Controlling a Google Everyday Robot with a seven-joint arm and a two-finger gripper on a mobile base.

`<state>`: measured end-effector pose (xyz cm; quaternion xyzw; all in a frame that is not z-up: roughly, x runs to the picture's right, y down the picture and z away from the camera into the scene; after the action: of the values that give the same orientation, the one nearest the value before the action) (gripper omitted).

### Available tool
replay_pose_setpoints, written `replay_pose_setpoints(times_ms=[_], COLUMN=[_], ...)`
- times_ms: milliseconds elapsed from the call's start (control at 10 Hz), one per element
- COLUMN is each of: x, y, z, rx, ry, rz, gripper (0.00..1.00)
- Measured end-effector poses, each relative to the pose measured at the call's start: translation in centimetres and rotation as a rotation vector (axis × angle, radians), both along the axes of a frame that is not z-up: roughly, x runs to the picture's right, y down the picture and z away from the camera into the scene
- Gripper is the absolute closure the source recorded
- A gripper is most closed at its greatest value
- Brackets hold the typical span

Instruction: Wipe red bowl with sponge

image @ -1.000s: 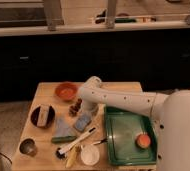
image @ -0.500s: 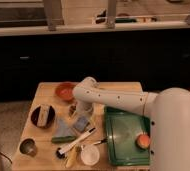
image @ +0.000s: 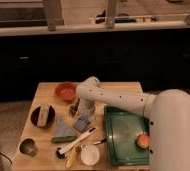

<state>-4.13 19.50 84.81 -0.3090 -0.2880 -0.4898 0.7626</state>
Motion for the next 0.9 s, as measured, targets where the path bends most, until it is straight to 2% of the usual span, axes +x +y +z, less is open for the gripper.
replay_pose_setpoints(times_ms=[200, 500, 900], x=[0.57, 0.63, 0.87], y=[0.61, 0.62, 0.66], z=[0.83, 1.29, 1.19], rx=[-0.033, -0.041, -0.042], ry=[-0.017, -0.035, -0.029], rz=[0.007, 0.018, 0.014], gripper=[0.69, 0.97, 1.00])
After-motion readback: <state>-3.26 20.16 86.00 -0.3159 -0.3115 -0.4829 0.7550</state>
